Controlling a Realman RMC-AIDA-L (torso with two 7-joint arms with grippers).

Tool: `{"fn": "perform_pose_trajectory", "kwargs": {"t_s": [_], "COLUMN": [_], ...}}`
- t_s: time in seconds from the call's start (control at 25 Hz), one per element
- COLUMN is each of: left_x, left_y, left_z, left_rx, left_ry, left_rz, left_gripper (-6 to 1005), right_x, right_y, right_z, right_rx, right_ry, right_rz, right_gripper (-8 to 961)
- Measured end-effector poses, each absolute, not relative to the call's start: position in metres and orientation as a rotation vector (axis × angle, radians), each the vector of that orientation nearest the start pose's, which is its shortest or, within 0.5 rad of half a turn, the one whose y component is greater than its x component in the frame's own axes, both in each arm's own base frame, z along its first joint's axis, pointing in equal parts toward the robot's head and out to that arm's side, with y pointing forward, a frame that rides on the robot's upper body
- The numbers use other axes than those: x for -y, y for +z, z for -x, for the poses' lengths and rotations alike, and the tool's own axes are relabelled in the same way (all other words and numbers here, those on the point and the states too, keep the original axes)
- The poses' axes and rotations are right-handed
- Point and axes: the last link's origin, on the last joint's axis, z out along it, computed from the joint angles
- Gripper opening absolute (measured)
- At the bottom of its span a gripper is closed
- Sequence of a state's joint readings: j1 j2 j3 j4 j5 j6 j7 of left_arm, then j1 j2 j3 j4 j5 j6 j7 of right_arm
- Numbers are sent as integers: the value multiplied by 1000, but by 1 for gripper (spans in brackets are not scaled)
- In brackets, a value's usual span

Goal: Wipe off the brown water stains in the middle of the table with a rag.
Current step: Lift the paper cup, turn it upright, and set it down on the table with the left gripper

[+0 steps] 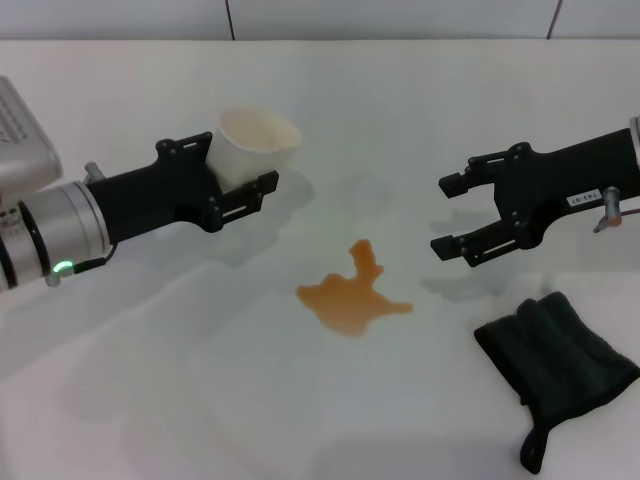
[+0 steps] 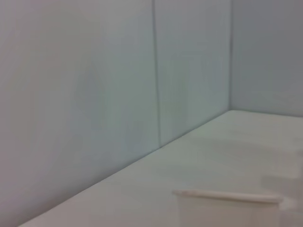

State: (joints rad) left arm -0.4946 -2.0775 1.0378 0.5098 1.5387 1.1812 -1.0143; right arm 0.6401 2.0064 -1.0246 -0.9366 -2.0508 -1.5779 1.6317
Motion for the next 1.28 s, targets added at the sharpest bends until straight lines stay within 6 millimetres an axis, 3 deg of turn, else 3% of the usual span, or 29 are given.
{"fn": "perform_pose_trajectory", "kwargs": {"t_s": [0.48,1.28], "left_x": [-348,-335], "left_y": [-74,-84], "left_z": [277,288], "left_rx": [461,546], "left_ry": [-564,-545], "left_rz": [2482,2493], "left_gripper": [607,606], "right_x": [-366,-366], "right_y": [18,17], "right_z": [-196,-196], "right_rx": [-296,-283], "right_ry": [286,286], "right_rz": [2973,2973], "right_gripper": [855,855]}}
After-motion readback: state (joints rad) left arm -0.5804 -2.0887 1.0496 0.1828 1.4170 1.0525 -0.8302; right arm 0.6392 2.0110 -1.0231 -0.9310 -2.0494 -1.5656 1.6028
